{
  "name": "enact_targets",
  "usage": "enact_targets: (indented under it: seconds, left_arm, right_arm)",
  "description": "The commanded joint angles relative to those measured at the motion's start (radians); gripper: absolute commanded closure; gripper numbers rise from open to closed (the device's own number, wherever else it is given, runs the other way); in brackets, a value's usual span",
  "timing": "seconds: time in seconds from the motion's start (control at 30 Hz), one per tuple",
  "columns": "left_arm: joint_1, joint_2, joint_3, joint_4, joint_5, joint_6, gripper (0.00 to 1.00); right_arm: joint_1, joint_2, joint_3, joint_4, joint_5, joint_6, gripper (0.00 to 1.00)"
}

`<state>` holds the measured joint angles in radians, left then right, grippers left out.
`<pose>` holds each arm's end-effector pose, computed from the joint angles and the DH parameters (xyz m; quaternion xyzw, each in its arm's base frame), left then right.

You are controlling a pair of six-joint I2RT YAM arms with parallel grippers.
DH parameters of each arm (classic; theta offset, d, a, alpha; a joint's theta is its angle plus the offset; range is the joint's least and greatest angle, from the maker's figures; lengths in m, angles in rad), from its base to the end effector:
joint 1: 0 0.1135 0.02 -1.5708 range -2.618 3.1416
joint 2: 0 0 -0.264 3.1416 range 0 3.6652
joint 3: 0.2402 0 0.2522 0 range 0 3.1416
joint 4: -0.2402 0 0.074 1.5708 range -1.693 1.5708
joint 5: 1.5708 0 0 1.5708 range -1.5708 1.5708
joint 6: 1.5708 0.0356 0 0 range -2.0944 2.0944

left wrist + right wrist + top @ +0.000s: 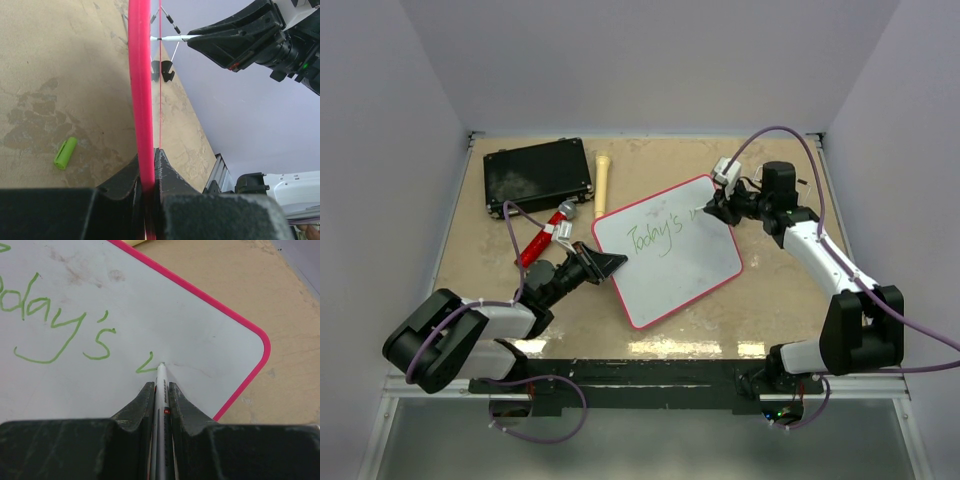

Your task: Write a sentence on the whiteboard

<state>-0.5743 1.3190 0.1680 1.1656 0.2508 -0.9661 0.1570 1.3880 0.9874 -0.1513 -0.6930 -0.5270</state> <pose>0.1777 -0.1255 0.1715 -0.0482 0.7004 -0.5550 0.4461 0.3000 0.0705 0.2797 -0.4314 0.7180 0.2070 0.5054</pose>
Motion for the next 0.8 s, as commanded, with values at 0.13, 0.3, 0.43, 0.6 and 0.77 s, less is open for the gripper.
enact_targets:
  seconds: [0.13, 0.3, 0.43, 0.6, 0.77]
  left_arm:
    - [-0.006, 0.008, 0.025, 0.092, 0.047, 0.073, 1.0]
    - [-0.006, 0.009, 0.025, 0.097, 0.05, 0.072, 1.0]
    - [-0.004, 0.009, 0.025, 0.098, 0.051, 0.072, 1.0]
    - [-0.006, 0.009, 0.025, 0.098, 0.051, 0.07, 1.0]
    - [-0.006, 0.009, 0.027, 0.095, 0.053, 0.07, 1.0]
  right_arm:
    - [0.001, -0.015, 0.037, -0.175, -0.025, -0.143, 1.0]
    - [0.003, -0.021, 0.048, -0.266, -0.04, -0.186, 1.0]
    - [0.016, -0.004, 0.068, -0.31, -0.077, -0.211, 1.0]
    - [0.052, -0.007, 0.077, -0.258, -0.114, -0.153, 1.0]
    - [0.041, -0.049, 0.06, -0.062, 0.001, 0.01, 1.0]
